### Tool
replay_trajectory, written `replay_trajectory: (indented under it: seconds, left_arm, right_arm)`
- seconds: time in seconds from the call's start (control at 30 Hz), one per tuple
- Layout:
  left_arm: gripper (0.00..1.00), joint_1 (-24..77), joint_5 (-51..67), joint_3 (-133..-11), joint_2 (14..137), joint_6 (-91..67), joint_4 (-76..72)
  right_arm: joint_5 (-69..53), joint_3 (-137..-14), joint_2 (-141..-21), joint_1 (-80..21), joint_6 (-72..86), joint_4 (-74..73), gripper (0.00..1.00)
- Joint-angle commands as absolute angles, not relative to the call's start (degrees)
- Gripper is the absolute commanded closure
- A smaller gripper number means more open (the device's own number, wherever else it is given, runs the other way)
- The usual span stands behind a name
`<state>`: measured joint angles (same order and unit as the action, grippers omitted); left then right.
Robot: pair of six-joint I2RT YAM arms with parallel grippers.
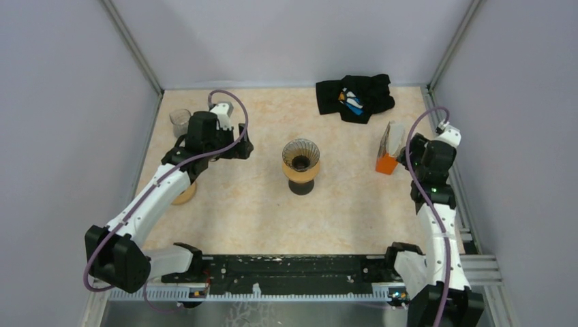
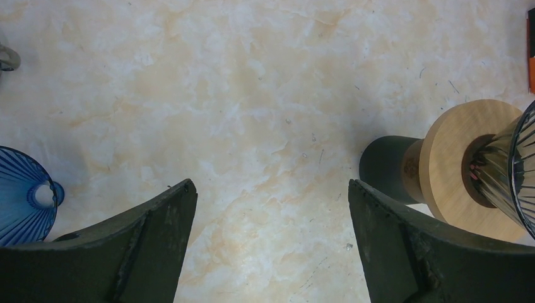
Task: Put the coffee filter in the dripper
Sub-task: Pick up a coffee filter from the coffee filter holder.
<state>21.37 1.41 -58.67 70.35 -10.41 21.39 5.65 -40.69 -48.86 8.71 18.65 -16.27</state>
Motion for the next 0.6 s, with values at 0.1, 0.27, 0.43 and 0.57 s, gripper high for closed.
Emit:
replay_trajectory:
  seconds: [0.1, 0.27, 0.43, 0.57]
  left_arm:
    - [0.06, 21.1, 2.5, -58.1, 68.9, -10.7, 19.1]
    - [0.06, 21.0, 2.4, -58.1, 69.0, -10.7, 19.2]
    - [0.06, 21.1, 2.5, -58.1, 69.2, -10.7, 19.1]
    - [0.06, 21.1, 2.3, -58.1, 69.1, -10.7, 19.2]
  right_arm:
    - [-5.6, -33.5, -45.5, 13.8, 19.4, -0.1, 0.45]
    - [-7.3, -30.4, -45.6, 14.5, 18.9, 6.3, 0.49]
    - [-7.9, -29.6, -47.1, 14.5, 18.4, 9.7, 0.53]
    - [-9.8, -29.3, -48.0, 14.6, 18.5, 11.7, 0.55]
